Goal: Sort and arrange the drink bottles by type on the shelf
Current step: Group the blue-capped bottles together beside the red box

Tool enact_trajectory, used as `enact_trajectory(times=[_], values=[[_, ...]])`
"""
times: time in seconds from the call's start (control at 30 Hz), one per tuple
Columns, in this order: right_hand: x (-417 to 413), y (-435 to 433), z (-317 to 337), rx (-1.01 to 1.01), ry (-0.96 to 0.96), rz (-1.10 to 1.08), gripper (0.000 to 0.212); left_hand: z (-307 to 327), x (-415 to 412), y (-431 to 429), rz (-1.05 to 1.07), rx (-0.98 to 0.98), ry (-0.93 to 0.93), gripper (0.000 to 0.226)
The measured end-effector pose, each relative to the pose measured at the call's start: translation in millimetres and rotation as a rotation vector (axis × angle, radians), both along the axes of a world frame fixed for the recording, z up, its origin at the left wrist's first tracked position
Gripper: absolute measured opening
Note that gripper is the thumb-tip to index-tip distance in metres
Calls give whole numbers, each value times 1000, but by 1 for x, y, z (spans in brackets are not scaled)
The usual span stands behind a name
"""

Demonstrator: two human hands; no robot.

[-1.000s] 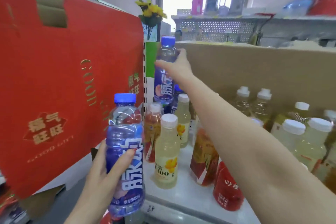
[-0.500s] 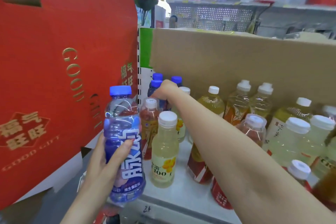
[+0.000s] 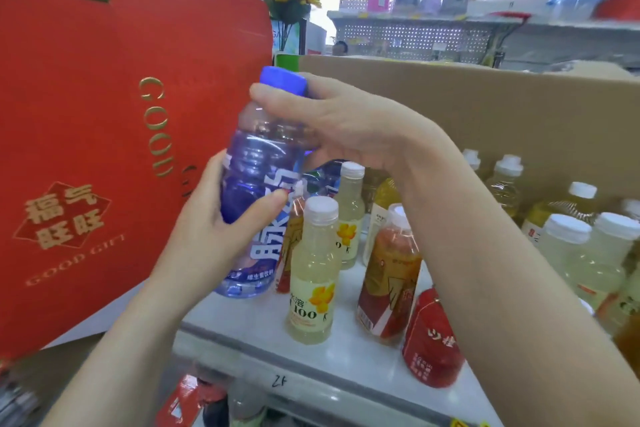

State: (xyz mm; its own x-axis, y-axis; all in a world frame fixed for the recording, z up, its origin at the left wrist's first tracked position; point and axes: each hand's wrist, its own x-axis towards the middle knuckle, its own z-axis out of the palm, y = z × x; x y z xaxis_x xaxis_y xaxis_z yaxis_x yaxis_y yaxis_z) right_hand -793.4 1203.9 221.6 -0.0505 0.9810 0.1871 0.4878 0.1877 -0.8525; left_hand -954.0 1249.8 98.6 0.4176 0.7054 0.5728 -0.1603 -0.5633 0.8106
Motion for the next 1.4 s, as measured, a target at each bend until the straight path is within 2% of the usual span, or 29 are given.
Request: enact_trajectory(times=[0.07,0.17,0.3,0.37,0.47,0.53,0.73,0.87,0.97,1.07,1.13,1.23,1.3,1.4], values=[[0,-8,2,74,72,-19,27,13,7,1,-8,60,10,41],[10,-18,13,193,175,-181,28,32,16,13,39,138,27,45],[42,-20,29,387,259,-488,43,25,28,57,184,72,-57,50],[60,-21,31,512,277,-617,45,5,40,72,220,14,109,49],[74,-23,22,634,217,-753,32,-26,64,71,151,-65,343,66],[77,-23,12,647,209,-777,28,-38,74,65,125,-78,383,50],[79,-11,-8,544,312,-697,26,-49,47,60,187,-51,332,58],[59,14,-17,451,207,-582,28,-51,9,56,191,-81,380,65],[43,38,-27,301,1,-490,35,-54,-10,52,198,-116,361,66],[30,46,-37,54,-372,-435,47,-58,-18,48,219,-117,342,59],[26,48,-47,-83,-520,-426,58,-60,-19,47,232,-113,329,58],[26,50,-52,-135,-521,-453,50,-64,-14,45,239,-93,309,62],[28,51,-50,-151,-501,-461,55,-66,-12,44,243,-91,274,65],[27,49,-56,-177,-444,-444,49,-73,-10,45,249,-96,221,72]])
